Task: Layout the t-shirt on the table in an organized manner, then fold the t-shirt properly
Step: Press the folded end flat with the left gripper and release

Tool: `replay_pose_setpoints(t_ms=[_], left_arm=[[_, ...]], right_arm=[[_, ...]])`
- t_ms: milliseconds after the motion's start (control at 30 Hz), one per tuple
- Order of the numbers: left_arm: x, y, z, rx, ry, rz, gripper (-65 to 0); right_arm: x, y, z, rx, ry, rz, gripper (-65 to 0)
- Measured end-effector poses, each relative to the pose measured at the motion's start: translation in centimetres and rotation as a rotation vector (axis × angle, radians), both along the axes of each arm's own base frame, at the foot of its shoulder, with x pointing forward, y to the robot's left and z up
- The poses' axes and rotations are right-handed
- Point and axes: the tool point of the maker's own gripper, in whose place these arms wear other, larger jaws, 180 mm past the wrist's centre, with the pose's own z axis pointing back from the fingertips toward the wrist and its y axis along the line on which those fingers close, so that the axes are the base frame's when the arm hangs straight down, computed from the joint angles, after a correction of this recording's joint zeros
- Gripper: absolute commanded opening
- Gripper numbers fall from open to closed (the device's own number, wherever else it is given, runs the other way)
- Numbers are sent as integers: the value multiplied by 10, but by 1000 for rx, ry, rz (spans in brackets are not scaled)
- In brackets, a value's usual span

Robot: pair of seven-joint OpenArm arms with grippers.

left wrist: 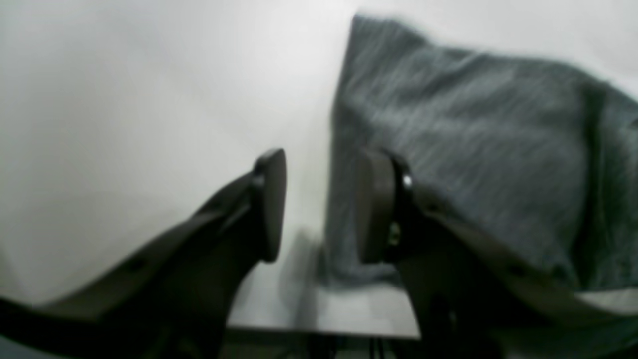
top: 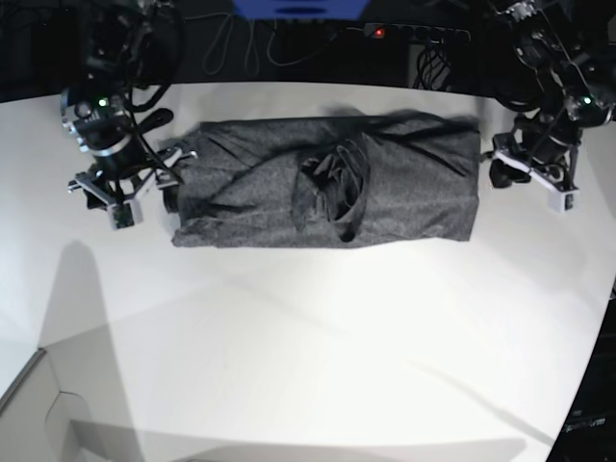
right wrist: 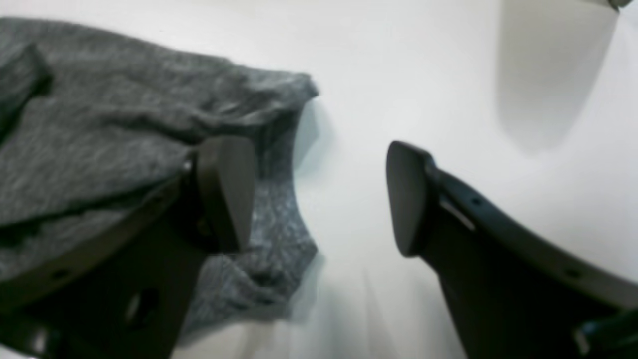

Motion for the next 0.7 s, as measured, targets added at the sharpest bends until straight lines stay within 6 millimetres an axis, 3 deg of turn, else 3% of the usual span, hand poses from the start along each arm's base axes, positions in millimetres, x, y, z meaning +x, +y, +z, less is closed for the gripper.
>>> replay_pose_setpoints(t_ms=[100,267,333,433,567,700], left_arm=[[4,-8,7,13,-18,-28,-426],[23,-106,8,-101,-50,-247,-428],[34,-134,13,-115,-65,-322,-428],[48,-151,-5,-90,-4,-297,-428],[29,-192,-34,-120,112,-396,-428],[40,-222,-26,-140,81,-456,-427]], right_arm=[[-2,7,-8,19,48,-9,-231],[-5,15,-10,42,55,-7,-232],[-6,11,-9,36,53,-15,-232],[-9,5,-11,12,67,-17,-232],[-22,-1,-10,-1,73,-22,-232],[-23,-10,-8,-32,76,-30,-232]])
